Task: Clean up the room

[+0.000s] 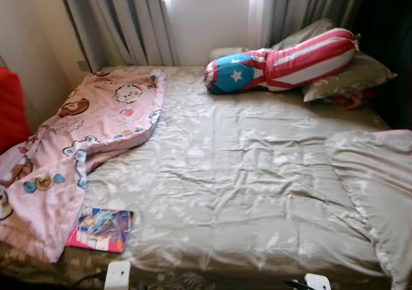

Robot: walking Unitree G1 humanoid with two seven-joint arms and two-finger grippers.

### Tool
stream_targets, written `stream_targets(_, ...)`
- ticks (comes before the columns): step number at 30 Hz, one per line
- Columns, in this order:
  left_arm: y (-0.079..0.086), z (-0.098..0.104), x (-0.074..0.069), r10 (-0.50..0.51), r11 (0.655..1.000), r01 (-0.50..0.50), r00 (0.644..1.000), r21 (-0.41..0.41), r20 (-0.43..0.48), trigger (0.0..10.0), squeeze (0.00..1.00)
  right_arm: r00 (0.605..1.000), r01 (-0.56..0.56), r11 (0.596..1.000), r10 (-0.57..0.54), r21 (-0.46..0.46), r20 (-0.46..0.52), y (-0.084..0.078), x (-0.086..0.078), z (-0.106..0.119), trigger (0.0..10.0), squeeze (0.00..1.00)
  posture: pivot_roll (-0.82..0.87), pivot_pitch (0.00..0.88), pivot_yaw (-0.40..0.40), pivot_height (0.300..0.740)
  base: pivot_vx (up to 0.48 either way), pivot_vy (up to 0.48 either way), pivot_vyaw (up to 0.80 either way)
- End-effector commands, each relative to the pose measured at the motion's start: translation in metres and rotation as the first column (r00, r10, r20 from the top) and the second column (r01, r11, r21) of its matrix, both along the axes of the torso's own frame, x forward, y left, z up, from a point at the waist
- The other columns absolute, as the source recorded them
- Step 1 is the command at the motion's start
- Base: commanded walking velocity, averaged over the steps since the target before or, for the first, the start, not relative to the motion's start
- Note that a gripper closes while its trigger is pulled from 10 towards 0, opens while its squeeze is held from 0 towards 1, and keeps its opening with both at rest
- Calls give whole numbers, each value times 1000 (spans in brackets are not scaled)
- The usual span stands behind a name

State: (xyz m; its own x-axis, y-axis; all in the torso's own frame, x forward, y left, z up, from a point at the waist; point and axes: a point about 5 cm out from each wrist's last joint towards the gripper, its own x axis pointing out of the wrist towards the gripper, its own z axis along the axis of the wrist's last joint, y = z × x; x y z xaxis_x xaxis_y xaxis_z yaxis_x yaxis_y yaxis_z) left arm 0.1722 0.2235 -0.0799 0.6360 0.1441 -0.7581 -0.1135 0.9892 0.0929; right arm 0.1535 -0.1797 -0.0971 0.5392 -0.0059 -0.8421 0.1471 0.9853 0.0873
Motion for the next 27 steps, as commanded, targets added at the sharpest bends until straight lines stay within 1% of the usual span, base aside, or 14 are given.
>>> stream_targets(1,0,0,0,3,1000,-3,1000,-3,-4,10000,0,1000,6,1000,-6,-15,-8,-5,-2,0,10000,0,20,0,4,740,0,341,0)
stream_targets(11,-1,1,2,3,1000,-3,1000,-4,3,10000,0,1000,6,1000,-7,-17,-8,-4,-3,-1,10000,0,23,0,3,740,0,342,0)
stream_targets(17,-3,0,2,0,1000,0,1000,-4,1,10000,0,1000,7,1000,-7,-25,-16,-12,-8,-2,10000,0,23,0,5,740,0,343,0)
stream_targets(20,-3,0,2,0,1000,0,1000,-4,0,10000,0,1000,5,1000,-6,-26,-17,-13,-9,-2,10000,0,22,0,6,740,0,344,0)
stream_targets(27,-2,0,1,-7,1000,7,1000,-2,-1,10000,0,1000,0,1000,-1,-23,-20,-12,-10,-2,10000,0,18,0,12,740,0,344,0)
